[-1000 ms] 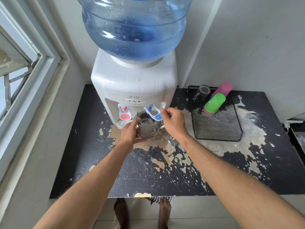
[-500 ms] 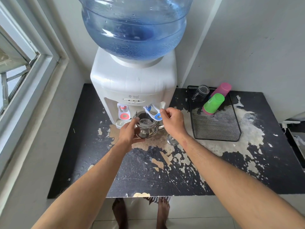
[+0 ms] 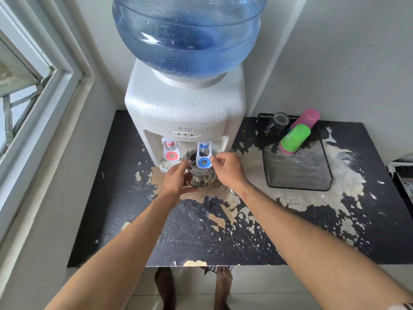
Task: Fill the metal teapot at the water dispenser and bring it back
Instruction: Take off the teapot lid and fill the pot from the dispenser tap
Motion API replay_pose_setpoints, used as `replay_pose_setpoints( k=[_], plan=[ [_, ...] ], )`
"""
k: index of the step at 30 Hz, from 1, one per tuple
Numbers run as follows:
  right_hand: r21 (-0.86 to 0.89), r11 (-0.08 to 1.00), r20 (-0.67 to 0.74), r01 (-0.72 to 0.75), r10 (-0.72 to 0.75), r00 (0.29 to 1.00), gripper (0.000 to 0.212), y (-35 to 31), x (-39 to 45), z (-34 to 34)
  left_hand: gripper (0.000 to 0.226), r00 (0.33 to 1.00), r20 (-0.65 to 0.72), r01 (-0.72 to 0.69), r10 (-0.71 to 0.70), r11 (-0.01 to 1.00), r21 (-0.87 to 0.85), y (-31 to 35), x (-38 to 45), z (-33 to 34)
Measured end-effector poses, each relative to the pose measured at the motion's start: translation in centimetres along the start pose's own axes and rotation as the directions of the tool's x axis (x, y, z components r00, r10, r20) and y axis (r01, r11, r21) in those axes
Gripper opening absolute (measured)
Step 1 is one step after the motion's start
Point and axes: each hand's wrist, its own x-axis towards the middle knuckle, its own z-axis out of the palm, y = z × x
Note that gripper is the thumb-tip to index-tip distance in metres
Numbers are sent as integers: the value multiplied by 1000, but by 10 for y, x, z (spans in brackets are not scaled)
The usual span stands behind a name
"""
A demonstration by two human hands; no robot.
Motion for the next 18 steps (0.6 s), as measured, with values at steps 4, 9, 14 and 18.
replay_pose_setpoints(
  k=[4, 9, 14, 18],
  plan=[
    [-157, 988, 3, 3, -2, 1000, 25, -1, 8, 7, 39, 1000, 5, -10, 10, 1000, 6, -1, 2, -1],
    [-184, 982, -16, 31, -35, 999, 18, 1, 6, 8, 37, 1000, 5, 1, -1, 1000, 15, -3, 3, -1],
    [-122, 992, -37, 25, -29, 999, 15, 12, 2, 5, 33, 1000, 16, 8, -9, 999, 31, -8, 4, -4],
    [-147, 988, -32, 42, -47, 998, 20, 21, -3, 3, 32, 998, 48, 25, -28, 998, 57, -12, 1, -8]
  ],
)
